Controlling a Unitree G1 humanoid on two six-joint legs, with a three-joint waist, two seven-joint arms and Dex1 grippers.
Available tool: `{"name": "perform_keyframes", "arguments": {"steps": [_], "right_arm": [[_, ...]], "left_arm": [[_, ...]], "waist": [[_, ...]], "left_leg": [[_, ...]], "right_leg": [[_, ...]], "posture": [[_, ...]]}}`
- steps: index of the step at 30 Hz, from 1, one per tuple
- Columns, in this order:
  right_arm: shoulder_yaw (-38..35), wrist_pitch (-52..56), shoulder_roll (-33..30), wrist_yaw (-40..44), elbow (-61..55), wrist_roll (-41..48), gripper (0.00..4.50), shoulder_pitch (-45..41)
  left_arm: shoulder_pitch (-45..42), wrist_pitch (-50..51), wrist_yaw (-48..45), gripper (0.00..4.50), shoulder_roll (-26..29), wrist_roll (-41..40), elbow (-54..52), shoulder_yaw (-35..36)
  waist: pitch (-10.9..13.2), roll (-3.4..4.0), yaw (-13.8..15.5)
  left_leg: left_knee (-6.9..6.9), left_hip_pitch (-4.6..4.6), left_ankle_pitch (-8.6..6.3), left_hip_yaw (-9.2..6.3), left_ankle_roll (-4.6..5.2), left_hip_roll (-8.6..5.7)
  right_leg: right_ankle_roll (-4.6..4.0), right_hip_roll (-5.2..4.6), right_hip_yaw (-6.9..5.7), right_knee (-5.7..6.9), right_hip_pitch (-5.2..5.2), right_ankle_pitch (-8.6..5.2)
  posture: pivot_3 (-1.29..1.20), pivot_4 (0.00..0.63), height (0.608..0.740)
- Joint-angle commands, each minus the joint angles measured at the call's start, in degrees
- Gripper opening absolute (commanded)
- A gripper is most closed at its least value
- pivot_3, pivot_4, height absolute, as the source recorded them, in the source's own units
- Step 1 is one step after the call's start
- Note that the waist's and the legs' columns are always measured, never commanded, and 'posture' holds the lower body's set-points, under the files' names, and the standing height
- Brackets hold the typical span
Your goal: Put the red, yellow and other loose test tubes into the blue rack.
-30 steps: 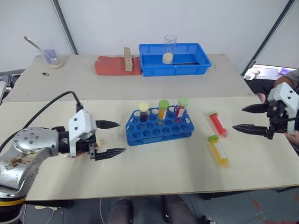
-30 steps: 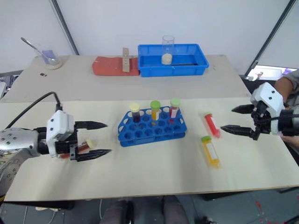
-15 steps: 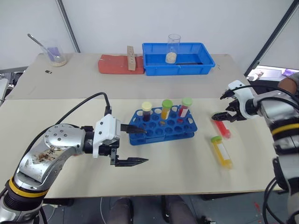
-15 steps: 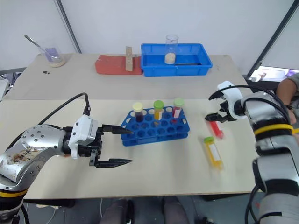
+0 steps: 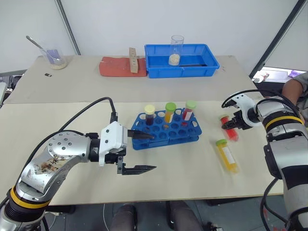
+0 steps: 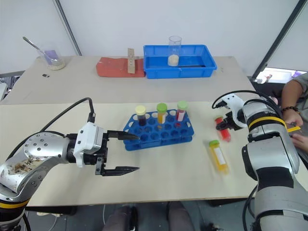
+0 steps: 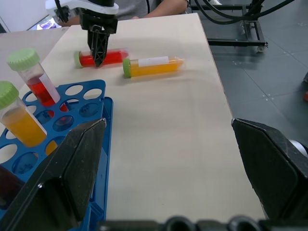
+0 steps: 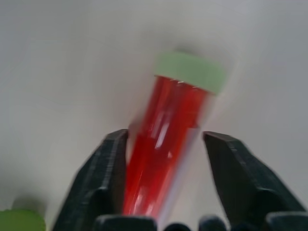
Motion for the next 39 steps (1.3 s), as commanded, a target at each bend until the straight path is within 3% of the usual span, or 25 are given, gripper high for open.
{"name": "perform_keyframes", "arguments": {"steps": [1, 2, 9, 14, 16, 20, 24, 28, 33, 39], "right_arm": [[-1.63, -0.45, -0.07, 0.11, 0.3, -0.6, 1.23, -2.07], [-2.15, -0.08, 0.07, -0.17, 0.45, -0.35, 1.02, -2.01], [-7.87, 1.47, -0.98, -4.7, -0.5, 2.12, 1.01, -2.72], [-11.96, 4.05, -4.17, -3.42, -8.74, 4.43, 1.01, -1.75], [-14.77, 9.03, -6.42, -2.39, -20.4, 6.86, 1.01, 1.99], [-28.03, 17.0, -8.14, -4.45, -57.67, 15.87, 1.01, 19.33], [-39.3, 12.31, -1.35, -5.72, -88.89, 25.24, 1.01, 39.2], [-39.34, 9.42, 6.86, -10.82, -105.31, 29.72, 1.01, 51.71], [-34.26, -2.4, 15.72, -17.12, -107.35, 28.38, 1.01, 57.29], [-28.73, -18.22, 21.75, -22.49, -96.82, 23.43, 1.01, 59.14]], "left_arm": [[-0.26, -0.35, 0.52, 4.5, -0.09, 0.02, -2.09, -0.12], [-0.17, -0.38, 0.49, 4.5, -0.02, 0.05, -2.05, -0.15], [0.1, -0.52, 0.4, 4.5, 0.16, 0.27, -1.43, 0.15], [0.92, -0.92, 0.01, 4.5, 0.31, 0.2, -1.22, 1.01], [1.46, -1.43, 0.35, 4.5, 0.19, 0.41, -0.88, 1.92], [2.42, -2.4, 0.52, 4.5, 0.54, 1.72, 0.58, 3.08], [2.38, -2.13, 2.17, 4.5, -1.19, 1.11, 1.35, 3.61], [2.27, -2.11, 3.58, 4.5, -3.09, 0.45, 3.38, 4.52], [1.82, -2.37, 3.97, 4.5, -5.53, -0.76, 5.8, 5.27], [1.31, -1.82, 3.15, 4.5, -5.28, -0.64, 6.02, 4.1]], "waist": [[0.0, 0.0, -0.02], [0.0, 0.0, 0.0], [0.0, 0.0, 0.01], [0.04, 0.06, 0.05], [0.05, 0.08, 0.19], [0.05, 0.09, 0.72], [0.04, 0.09, 1.26], [0.04, 0.09, 1.34], [0.03, 0.06, 1.0], [0.03, 0.06, 0.71]], "left_leg": [[0.0, 0.0, 0.0, 0.0, 0.0, 0.0], [0.0, 0.0, 0.0, 0.0, 0.0, 0.0], [0.0, -0.01, 0.0, 0.0, 0.0, 0.0], [-0.01, -0.03, 0.0, -0.01, 0.0, 0.0], [-0.01, -0.04, 0.0, 0.0, 0.0, -0.01], [-0.11, -0.05, -0.01, -0.14, 0.0, 0.02], [-0.08, -0.04, -0.01, -0.21, 0.0, 0.02], [0.04, -0.02, 0.0, -0.14, -0.01, 0.03], [0.21, 0.05, 0.03, -0.1, -0.05, 0.04], [0.12, 0.03, 0.03, -0.13, -0.05, 0.03]], "right_leg": [[0.0, 0.0, 0.0, 0.0, 0.0, 0.0], [0.0, 0.0, 0.0, 0.0, 0.0, 0.0], [0.0, 0.0, 0.0, 0.0, 0.0, 0.0], [0.0, -0.01, 0.0, -0.01, -0.01, 0.0], [0.01, -0.01, 0.0, -0.01, -0.02, -0.01], [0.18, 0.01, -0.12, -0.02, -0.01, -0.2], [0.28, 0.02, -0.14, 0.06, 0.0, -0.27], [0.46, 0.01, -0.1, 0.08, 0.02, -0.28], [0.12, 0.01, -0.08, 0.06, 0.1, -0.27], [0.16, 0.02, -0.1, 0.05, 0.08, -0.27]], "posture": [[0.0, 0.15, 0.74], [0.0, 0.15, 0.74], [0.0, 0.15, 0.74], [0.0, 0.15, 0.74], [0.0, 0.15, 0.74], [0.0, 0.15, 0.74], [0.0, 0.15, 0.74], [0.0, 0.15, 0.74], [0.0, 0.15, 0.74], [0.0, 0.15, 0.74]]}}
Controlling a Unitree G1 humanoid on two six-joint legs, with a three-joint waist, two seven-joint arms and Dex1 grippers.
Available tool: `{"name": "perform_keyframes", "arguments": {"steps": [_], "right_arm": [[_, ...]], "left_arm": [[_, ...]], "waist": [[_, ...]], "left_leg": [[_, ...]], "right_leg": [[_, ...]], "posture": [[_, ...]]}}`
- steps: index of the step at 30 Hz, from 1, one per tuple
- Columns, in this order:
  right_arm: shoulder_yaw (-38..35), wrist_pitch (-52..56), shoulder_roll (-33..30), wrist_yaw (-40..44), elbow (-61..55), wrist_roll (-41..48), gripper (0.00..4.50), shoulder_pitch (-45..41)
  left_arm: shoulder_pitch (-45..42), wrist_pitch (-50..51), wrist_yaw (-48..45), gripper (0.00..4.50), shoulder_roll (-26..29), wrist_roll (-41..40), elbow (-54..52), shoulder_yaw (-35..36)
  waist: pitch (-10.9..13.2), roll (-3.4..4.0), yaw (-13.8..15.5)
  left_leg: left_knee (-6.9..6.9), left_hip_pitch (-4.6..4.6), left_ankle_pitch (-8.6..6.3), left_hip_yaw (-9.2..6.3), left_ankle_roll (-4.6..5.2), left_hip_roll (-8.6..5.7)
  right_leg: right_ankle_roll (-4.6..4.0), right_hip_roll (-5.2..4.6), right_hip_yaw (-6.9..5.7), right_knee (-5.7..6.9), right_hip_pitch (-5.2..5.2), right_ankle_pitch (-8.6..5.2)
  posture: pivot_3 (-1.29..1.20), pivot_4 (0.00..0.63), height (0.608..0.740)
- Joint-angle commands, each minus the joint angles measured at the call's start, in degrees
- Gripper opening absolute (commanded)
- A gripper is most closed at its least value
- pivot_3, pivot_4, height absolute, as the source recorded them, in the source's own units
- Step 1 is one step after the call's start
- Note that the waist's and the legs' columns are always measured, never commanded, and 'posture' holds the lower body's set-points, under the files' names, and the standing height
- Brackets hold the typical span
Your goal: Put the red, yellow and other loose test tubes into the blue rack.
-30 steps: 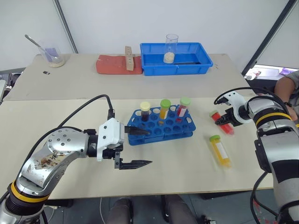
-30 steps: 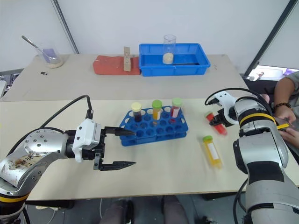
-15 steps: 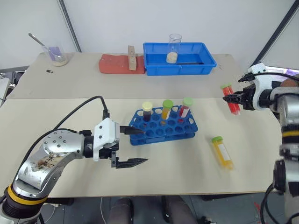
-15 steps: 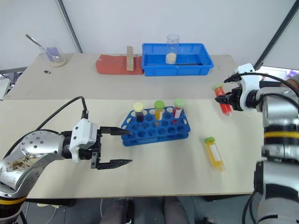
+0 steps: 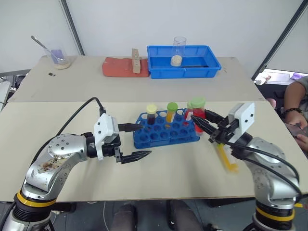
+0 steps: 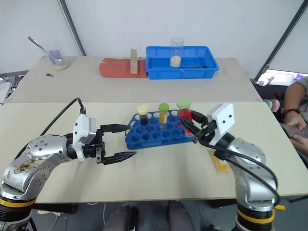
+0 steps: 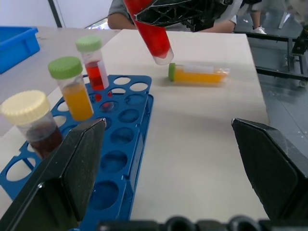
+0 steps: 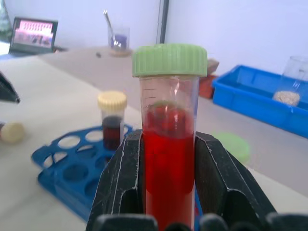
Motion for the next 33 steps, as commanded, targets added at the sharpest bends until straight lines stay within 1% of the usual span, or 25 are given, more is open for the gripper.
{"name": "perform_keyframes", "arguments": {"steps": [1, 5, 14, 18, 25, 33], "right_arm": [[1.61, -10.07, 1.69, -2.84, 4.81, -2.47, 1.01, 0.39], [3.07, -16.52, 2.45, -4.81, 11.01, -4.06, 1.01, -0.59], [6.58, -21.69, 3.91, -7.71, 15.75, -4.83, 1.01, -0.87], [6.79, -23.17, 4.38, -9.43, 17.94, -5.11, 1.01, -1.91], [7.53, -24.71, 4.83, -11.38, 19.39, -5.1, 1.01, -0.85], [7.76, -24.09, 4.67, -12.28, 16.52, -4.28, 1.01, 1.36]], "left_arm": [[-0.96, -0.08, -0.31, 4.5, -0.01, -1.18, -1.51, 0.33], [-0.91, 0.89, 0.33, 4.5, -0.28, -2.05, -2.85, -0.07], [-0.34, 1.71, 1.39, 4.5, -0.93, -2.85, -3.83, -0.18], [-0.18, 1.76, 1.63, 4.5, -1.34, -2.91, -3.79, -0.12], [-0.22, 2.48, 2.64, 4.5, -2.04, -3.65, -4.06, 0.1], [-0.41, 2.95, 3.32, 4.5, -1.74, -4.7, -4.36, 0.36]], "waist": [[0.0, 0.0, -0.06], [0.0, 0.0, -0.23], [0.0, 0.0, -0.32], [0.0, 0.0, -0.34], [0.0, 0.0, -0.33], [0.0, 0.0, -0.32]], "left_leg": [[-0.01, 0.0, 0.0, 0.0, 0.0, 0.0], [-0.05, -0.04, 0.0, 0.0, 0.0, 0.0], [-0.05, 0.01, 0.0, -0.03, 0.0, 0.01], [-0.05, 0.01, 0.0, -0.02, 0.0, 0.01], [-0.05, 0.0, 0.0, -0.04, 0.0, 0.01], [-0.04, 0.01, 0.0, -0.04, 0.0, 0.02]], "right_leg": [[0.03, 0.0, 0.0, 0.0, 0.0, 0.0], [0.09, -0.01, 0.0, -0.01, -0.03, 0.05], [0.07, 0.01, -0.01, 0.03, -0.02, 0.0], [0.08, 0.01, -0.01, 0.02, -0.02, 0.01], [0.09, 0.0, -0.01, 0.02, -0.02, 0.01], [0.08, 0.0, 0.0, 0.01, 0.0, 0.0]], "posture": [[0.0, 0.15, 0.74], [0.0, 0.15, 0.74], [0.0, 0.15, 0.74], [0.0, 0.15, 0.74], [0.0, 0.15, 0.74], [0.0, 0.15, 0.74]]}}
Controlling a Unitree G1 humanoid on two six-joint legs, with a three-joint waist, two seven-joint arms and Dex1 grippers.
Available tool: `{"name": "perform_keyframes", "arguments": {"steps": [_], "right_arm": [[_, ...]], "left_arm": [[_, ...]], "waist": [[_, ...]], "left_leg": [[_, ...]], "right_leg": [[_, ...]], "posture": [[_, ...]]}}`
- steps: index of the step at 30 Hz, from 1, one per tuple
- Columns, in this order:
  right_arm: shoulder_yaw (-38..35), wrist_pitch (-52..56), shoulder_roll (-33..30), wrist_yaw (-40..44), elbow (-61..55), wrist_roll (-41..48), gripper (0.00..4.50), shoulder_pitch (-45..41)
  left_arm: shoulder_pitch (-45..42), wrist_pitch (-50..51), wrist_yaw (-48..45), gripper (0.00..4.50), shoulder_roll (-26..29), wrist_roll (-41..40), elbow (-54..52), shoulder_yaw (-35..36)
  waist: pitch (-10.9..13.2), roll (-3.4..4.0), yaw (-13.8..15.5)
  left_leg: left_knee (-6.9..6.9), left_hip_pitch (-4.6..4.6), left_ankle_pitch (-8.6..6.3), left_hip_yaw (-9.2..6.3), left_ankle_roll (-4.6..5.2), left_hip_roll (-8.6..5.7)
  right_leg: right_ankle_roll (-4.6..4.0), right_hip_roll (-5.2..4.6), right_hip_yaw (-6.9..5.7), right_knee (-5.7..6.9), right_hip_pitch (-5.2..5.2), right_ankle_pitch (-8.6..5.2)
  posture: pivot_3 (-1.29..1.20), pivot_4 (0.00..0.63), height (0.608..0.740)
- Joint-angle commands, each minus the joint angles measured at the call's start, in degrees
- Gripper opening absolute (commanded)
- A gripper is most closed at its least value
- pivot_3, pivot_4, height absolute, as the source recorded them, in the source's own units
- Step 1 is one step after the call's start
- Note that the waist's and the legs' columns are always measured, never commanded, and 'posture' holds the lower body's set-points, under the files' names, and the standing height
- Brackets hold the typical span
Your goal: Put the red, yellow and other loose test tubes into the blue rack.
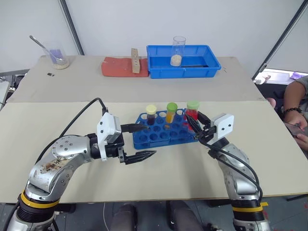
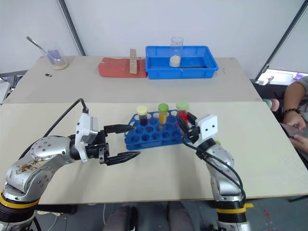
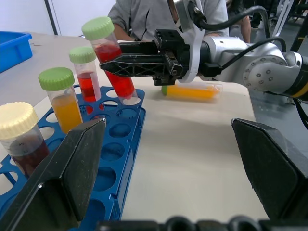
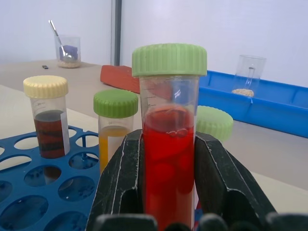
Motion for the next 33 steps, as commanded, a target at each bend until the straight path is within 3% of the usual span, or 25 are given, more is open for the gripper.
{"name": "perform_keyframes", "arguments": {"steps": [1, 13, 33], "right_arm": [[0.07, -0.02, -0.45, -0.4, -2.15, 0.45, 1.01, 0.57], [1.25, -3.23, 0.29, -2.96, 0.25, -2.37, 1.01, 0.36], [-0.1, -3.03, 5.8, -6.06, -0.78, 3.44, 1.01, 4.69]], "left_arm": [[-0.57, 0.28, 0.53, 4.5, 0.08, -0.98, -2.14, 0.68], [-1.2, 0.15, 1.42, 4.5, -0.36, -0.95, -2.22, 0.04], [-2.87, 3.44, 3.93, 4.5, -1.43, -3.83, -2.73, 0.3]], "waist": [[0.0, 0.0, -0.02], [0.0, 0.0, -0.03], [0.0, 0.0, -0.06]], "left_leg": [[0.0, 0.0, 0.0, 0.0, 0.0, 0.0], [-0.01, 0.0, 0.0, -0.01, 0.0, 0.0], [-0.02, 0.0, 0.0, -0.04, 0.0, 0.01]], "right_leg": [[0.0, 0.0, 0.0, 0.0, 0.0, 0.0], [-0.02, 0.0, -0.01, 0.0, 0.0, -0.01], [-0.03, 0.01, -0.01, 0.0, 0.0, -0.02]], "posture": [[0.0, 0.15, 0.74], [0.0, 0.15, 0.74], [0.0, 0.15, 0.74]]}}
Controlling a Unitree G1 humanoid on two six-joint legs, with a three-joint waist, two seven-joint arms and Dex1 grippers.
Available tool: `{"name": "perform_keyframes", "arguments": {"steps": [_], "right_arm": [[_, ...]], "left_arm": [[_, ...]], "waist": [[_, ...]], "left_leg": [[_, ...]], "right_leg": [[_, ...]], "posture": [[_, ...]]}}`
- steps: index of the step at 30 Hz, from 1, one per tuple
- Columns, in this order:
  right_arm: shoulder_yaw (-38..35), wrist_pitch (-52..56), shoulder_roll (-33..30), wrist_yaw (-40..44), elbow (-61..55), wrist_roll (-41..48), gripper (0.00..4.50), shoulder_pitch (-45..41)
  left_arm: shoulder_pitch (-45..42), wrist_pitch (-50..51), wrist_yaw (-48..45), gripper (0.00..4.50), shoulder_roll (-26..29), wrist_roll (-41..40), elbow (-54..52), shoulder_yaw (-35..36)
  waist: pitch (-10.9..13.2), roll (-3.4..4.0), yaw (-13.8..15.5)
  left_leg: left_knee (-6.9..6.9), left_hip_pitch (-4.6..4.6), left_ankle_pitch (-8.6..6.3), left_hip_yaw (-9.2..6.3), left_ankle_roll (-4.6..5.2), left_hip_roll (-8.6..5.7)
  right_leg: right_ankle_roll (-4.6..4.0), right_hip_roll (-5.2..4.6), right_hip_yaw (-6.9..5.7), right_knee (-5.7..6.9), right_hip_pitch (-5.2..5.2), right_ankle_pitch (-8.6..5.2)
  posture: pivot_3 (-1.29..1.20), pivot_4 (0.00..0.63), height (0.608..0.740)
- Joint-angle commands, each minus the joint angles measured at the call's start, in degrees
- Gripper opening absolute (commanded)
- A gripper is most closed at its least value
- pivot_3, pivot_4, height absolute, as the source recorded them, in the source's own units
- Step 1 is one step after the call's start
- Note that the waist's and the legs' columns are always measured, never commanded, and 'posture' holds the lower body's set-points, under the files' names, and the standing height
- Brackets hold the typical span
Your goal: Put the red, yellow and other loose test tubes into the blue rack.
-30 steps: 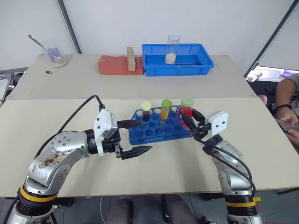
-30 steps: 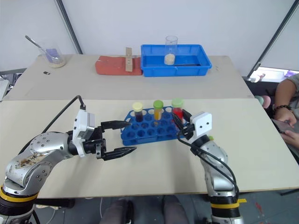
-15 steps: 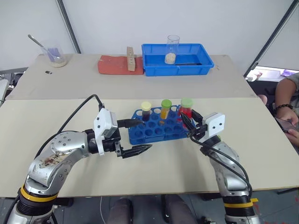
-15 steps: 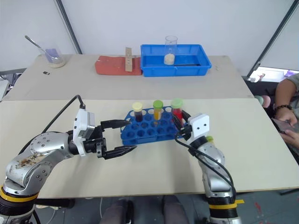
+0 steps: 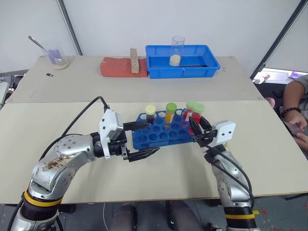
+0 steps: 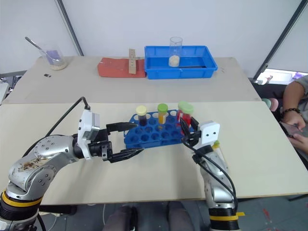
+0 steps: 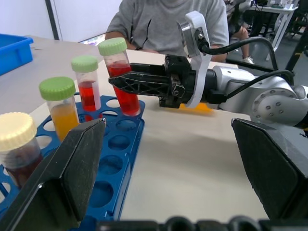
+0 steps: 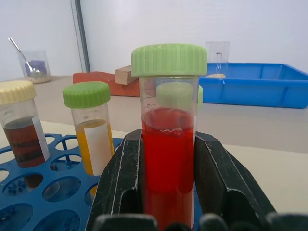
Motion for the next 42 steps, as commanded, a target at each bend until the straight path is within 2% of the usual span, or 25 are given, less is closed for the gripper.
{"name": "perform_keyframes", "arguments": {"steps": [1, 3, 8, 11, 15, 19, 23, 28, 33, 42], "right_arm": [[-0.19, -0.72, -0.13, 1.11, -2.19, 1.97, 1.51, 1.25], [-0.05, -0.4, -0.86, 1.71, -2.85, 2.1, 2.45, 1.76], [-0.79, 3.61, -6.15, 3.59, -8.01, 1.14, 4.07, 4.75], [-1.46, 7.37, -10.4, 5.15, -13.64, 1.97, 4.07, 8.17], [-6.23, 17.04, -18.59, 8.37, -25.25, 7.8, 4.07, 13.83], [-12.45, 34.66, -25.92, 5.74, -33.84, 15.14, 4.07, 14.7], [-16.27, 53.92, -35.37, 3.27, -35.63, 17.77, 4.07, 10.22], [-13.73, 75.17, -44.58, 4.17, -27.08, 21.11, 4.07, -2.62], [-9.54, 89.34, -46.56, 7.06, -17.58, 24.01, 4.07, -13.68], [0.44, 92.87, -47.97, 10.59, -6.09, 24.78, 4.07, -24.47]], "left_arm": [[-1.2, 0.11, 0.36, 4.5, -0.01, -1.14, -2.22, 0.69], [-1.32, 0.2, 0.52, 4.5, -0.15, -0.97, -2.28, 0.47], [-1.18, 0.23, 0.93, 4.5, -0.26, -0.42, -2.42, 0.11], [-1.25, 0.32, 1.4, 4.5, 0.09, 0.11, -2.58, 0.2], [0.24, -1.65, -0.47, 4.5, 3.16, 3.6, -2.56, 0.02], [1.93, -5.82, -4.58, 4.5, 6.92, 7.91, -2.45, -1.18], [1.98, -7.89, -7.5, 4.5, 8.22, 9.17, -2.68, -2.09], [1.78, -8.63, -9.69, 4.5, 7.91, 9.1, -3.82, -3.49], [2.02, -8.17, -9.08, 4.5, 6.86, 8.85, -4.79, -4.17], [1.3, -7.9, -9.5, 4.5, 6.18, 8.75, -4.85, -4.8]], "waist": [[0.0, 0.0, 0.0], [0.0, 0.0, 0.0], [0.0, 0.0, 0.09], [0.0, 0.0, 0.2], [0.0, 0.0, 0.28], [0.0, -0.01, 0.05], [0.01, -0.02, 0.24], [0.03, -0.05, 0.25], [0.03, -0.06, 0.22], [0.03, -0.06, 0.15]], "left_leg": [[-0.01, 0.0, 0.0, 0.0, 0.0, 0.0], [-0.01, 0.0, 0.0, 0.0, 0.0, 0.0], [-0.01, -0.02, 0.0, 0.01, 0.0, -0.01], [0.0, -0.02, 0.0, 0.0, 0.0, -0.02], [-0.02, -0.01, 0.0, 0.01, 0.0, -0.02], [0.0, 0.04, 0.0, 0.05, -0.01, -0.01], [0.01, 0.04, 0.0, 0.05, -0.01, -0.01], [0.02, -0.06, -0.01, 0.05, -0.01, -0.03], [-0.03, -0.12, -0.02, -0.01, 0.02, -0.05], [0.05, -0.17, -0.02, -0.01, 0.04, -0.07]], "right_leg": [[0.0, 0.0, 0.0, 0.0, 0.0, 0.0], [0.0, 0.0, 0.0, -0.01, 0.0, 0.0], [-0.08, -0.01, 0.0, -0.01, 0.0, -0.06], [-0.08, -0.01, 0.0, -0.02, 0.0, -0.07], [-0.13, -0.01, 0.0, -0.01, -0.01, -0.12], [-0.24, -0.01, 0.04, -0.02, 0.01, -0.18], [-0.26, -0.03, 0.03, -0.05, 0.01, -0.18], [-0.25, -0.05, 0.03, -0.2, 0.0, -0.18], [-0.23, -0.02, 0.03, -0.24, 0.0, -0.18], [-0.12, -0.03, 0.05, -0.26, 0.0, -0.13]], "posture": [[0.0, 0.15, 0.74], [0.0, 0.15, 0.74], [0.0, 0.15, 0.74], [0.0, 0.15, 0.74], [0.0, 0.15, 0.74], [0.0, 0.15, 0.74], [0.0, 0.15, 0.74], [0.0, 0.15, 0.74], [0.0, 0.15, 0.74], [0.0, 0.15, 0.74]]}}
